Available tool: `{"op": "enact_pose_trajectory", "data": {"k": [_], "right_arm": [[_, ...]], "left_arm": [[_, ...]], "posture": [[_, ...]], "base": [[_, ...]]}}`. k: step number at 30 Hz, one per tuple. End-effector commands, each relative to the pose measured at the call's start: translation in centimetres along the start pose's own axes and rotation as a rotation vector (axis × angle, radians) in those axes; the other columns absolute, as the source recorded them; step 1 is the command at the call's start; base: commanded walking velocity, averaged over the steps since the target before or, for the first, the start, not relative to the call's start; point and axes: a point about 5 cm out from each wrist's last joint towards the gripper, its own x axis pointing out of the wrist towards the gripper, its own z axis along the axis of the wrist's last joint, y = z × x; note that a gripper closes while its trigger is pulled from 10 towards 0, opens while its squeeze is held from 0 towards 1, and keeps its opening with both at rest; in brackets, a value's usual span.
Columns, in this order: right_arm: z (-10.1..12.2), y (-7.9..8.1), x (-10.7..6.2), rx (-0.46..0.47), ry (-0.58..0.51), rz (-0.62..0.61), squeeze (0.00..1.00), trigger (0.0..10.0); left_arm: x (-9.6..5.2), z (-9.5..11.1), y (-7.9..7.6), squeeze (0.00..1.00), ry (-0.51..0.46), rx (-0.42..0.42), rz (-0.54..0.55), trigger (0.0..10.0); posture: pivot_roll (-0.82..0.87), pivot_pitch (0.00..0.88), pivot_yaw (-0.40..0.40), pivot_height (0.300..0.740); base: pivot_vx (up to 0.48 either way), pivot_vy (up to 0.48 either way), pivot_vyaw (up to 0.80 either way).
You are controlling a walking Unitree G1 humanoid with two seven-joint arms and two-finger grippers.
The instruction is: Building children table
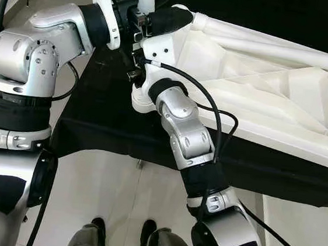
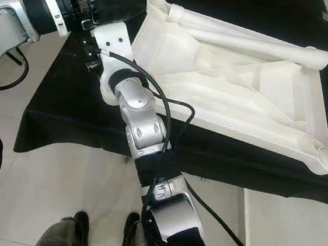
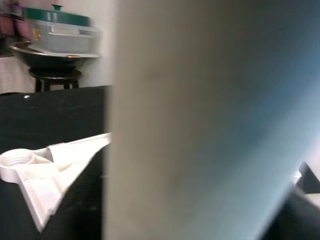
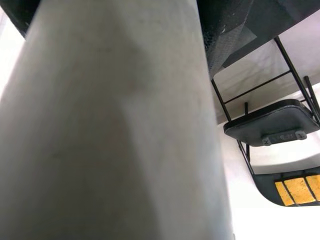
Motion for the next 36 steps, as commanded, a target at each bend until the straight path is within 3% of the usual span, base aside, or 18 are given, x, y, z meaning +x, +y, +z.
{"op": "enact_pose_trajectory", "data": {"k": [1,12,13,14,17,18,23,25,26,27,28,31,32,34,36], "right_arm": [[-3.3,2.8,-0.5,0.067,0.189,0.015,0.00,0.0],[-3.7,2.9,-1.4,0.101,0.226,-0.044,0.00,0.0],[-3.7,2.8,-1.3,0.112,0.227,-0.046,0.00,0.9],[-3.7,2.7,-1.3,0.115,0.231,-0.044,0.00,10.0],[-3.5,2.4,-1.1,0.123,0.228,-0.044,0.00,10.0],[-3.1,1.8,-0.8,0.148,0.217,-0.039,1.00,10.0],[-2.1,0.6,0.0,0.172,0.162,-0.014,1.00,10.0],[-0.4,0.0,0.9,0.203,0.073,0.165,1.00,10.0],[-0.4,0.0,0.9,0.203,0.073,0.165,1.00,10.0],[1.0,-0.3,1.3,0.209,0.010,0.356,0.45,10.0],[1.6,-0.3,1.3,0.181,-0.020,0.449,0.00,10.0],[2.0,-0.3,1.3,0.162,-0.037,0.501,0.00,10.0],[2.5,-0.2,1.3,0.165,-0.063,0.584,0.00,10.0],[2.5,-0.2,1.3,0.165,-0.063,0.584,0.00,10.0],[3.5,-0.2,1.6,0.175,-0.091,0.681,0.00,10.0]], "left_arm": [[1.8,0.0,-3.1,0.00,0.008,0.003,-0.210,0.0],[1.8,-0.1,-3.4,0.00,0.009,0.001,-0.253,0.0],[1.8,-0.1,-3.5,0.00,0.012,0.002,-0.262,0.0],[1.9,-0.2,-3.6,0.00,0.015,0.002,-0.273,0.0],[1.9,-0.2,-3.7,0.00,0.020,0.004,-0.283,0.0],[1.9,-0.3,-3.8,0.00,0.026,0.006,-0.294,0.0],[1.9,-0.4,-3.9,0.00,0.037,0.010,-0.311,0.0],[1.9,-0.5,-4.0,0.00,0.051,0.012,-0.333,0.0],[1.9,-0.5,-4.0,0.00,0.051,0.012,-0.333,0.0],[1.9,-0.7,-4.1,0.00,0.070,0.017,-0.356,0.0],[1.9,-0.7,-4.2,0.00,0.078,0.016,-0.372,0.0],[1.8,-0.8,-4.3,0.00,0.083,0.015,-0.382,0.0],[1.8,-0.9,-4.4,0.00,0.091,0.015,-0.397,0.0],[1.8,-0.9,-4.4,0.00,0.091,0.015,-0.397,0.0],[1.7,-1.1,-4.5,0.00,0.103,0.015,-0.419,0.0]], "posture": [[-0.16,0.281,-0.090,0.740],[-0.16,0.274,-0.080,0.740],[-0.16,0.272,-0.078,0.740],[-0.16,0.272,-0.078,0.740],[-0.15,0.271,-0.075,0.740],[-0.15,0.271,-0.075,0.740],[-0.15,0.272,-0.074,0.740],[-0.14,0.275,-0.069,0.740],[-0.14,0.275,-0.069,0.740],[-0.14,0.276,-0.067,0.740],[-0.14,0.275,-0.065,0.740],[-0.14,0.275,-0.065,0.740],[-0.14,0.277,-0.064,0.740],[-0.14,0.277,-0.064,0.740],[-0.13,0.281,-0.059,0.740]], "base": [[0.000,0.000,0.00],[0.000,0.000,0.00],[0.000,0.000,0.00],[0.000,0.000,0.00],[0.000,0.000,0.00],[0.000,0.000,0.00],[0.000,0.000,0.00],[0.000,0.000,0.00],[0.000,0.000,0.00],[0.000,0.000,0.00],[0.000,0.000,0.00],[0.000,0.000,0.00],[0.000,0.000,0.00],[0.000,0.000,0.00],[0.000,0.000,0.00]]}}
